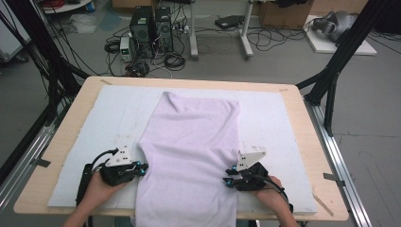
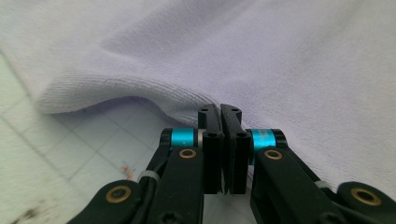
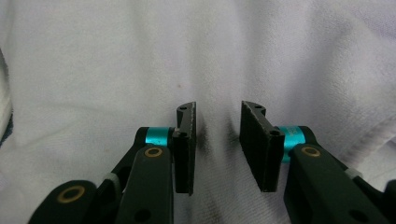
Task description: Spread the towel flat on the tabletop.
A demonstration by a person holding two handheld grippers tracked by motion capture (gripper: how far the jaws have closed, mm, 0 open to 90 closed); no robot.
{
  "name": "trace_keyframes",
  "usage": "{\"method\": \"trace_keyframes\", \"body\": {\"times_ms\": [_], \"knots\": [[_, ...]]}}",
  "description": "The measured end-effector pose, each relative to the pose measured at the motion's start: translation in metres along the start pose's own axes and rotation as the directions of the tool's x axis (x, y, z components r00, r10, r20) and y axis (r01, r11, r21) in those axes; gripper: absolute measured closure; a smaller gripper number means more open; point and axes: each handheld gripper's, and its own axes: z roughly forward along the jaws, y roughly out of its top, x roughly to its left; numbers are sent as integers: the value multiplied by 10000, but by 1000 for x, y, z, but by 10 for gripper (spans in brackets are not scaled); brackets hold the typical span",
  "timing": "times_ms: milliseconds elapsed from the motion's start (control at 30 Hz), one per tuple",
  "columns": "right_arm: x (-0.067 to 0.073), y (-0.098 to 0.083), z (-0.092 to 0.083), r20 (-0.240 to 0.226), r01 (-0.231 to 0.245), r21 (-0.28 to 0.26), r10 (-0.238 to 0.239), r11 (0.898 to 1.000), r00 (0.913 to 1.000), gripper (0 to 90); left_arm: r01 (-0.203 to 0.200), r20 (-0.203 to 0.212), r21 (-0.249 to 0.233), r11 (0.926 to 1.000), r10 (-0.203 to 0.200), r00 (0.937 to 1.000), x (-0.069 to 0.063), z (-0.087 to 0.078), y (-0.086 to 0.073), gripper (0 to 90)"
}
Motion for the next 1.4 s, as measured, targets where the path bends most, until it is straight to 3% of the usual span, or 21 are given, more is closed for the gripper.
{"method": "trace_keyframes", "body": {"times_ms": [167, 267, 400, 567, 667, 833, 933, 1033, 1100, 1200, 1300, 1400], "knots": [[0, -1, 0, 32, -14, -45, 14, 10000, 10000, 662, 2, -337, -515, 9987, -20, 9994, 0, -28, 5, 871], [0, -1, 0, 13, -25, -59, 25, 10000, 10000, 661, -177, -443, -509, 9985, 155, 9989, -2, -37, 9, 871], [0, -1, 0, 32, -15, -50, 15, 10000, 10000, 661, -255, -183, -260, 9993, 250, 9995, -7, -26, 11, 870], [0, -1, 0, 64, -26, -95, 26, 10000, 10000, 661, -452, 211, 669, 9967, 439, 9988, -12, 6, 3, 869], [1, -2, -1, 39, -79, -110, 79, 9999, 10000, 669, -300, 172, 568, 9979, 291, 9994, -11, 5, 1, 869], [2, -2, -1, -16, 19, -130, -20, 9999, 10000, 744, -337, -283, 495, 9982, 351, 9990, -9, -14, -4, 871], [5, -4, -2, -121, 41, -186, -43, 9998, 9999, 819, -90, -616, 90, 9999, 96, 9981, -7, -34, -7, 871], [6, -5, -3, -250, 29, -213, -34, 9998, 9997, 837, 27, -639, -294, 9996, -46, 9979, -5, -49, -7, 863], [7, -5, -4, -288, 59, -170, -64, 9998, 9996, 833, 58, -812, -449, 9990, -94, 9967, -4, -55, -5, 785], [9, -5, -8, -275, 69, -149, -73, 9999, 9996, 805, 152, -640, -541, 9984, -186, 9978, -2, -55, -4, 692], [11, -5, -11, -281, 14, -283, -22, 9996, 9996, 758, 2, -279, -379, 9993, -13, 9996, -4, -44, -5, 690], [12, -5, -9, -586, -22, -314, 4, 9995, 9983, 637, -203, 120, -106, 9997, 204, 9997, -8, -26, -5, 692]]}}
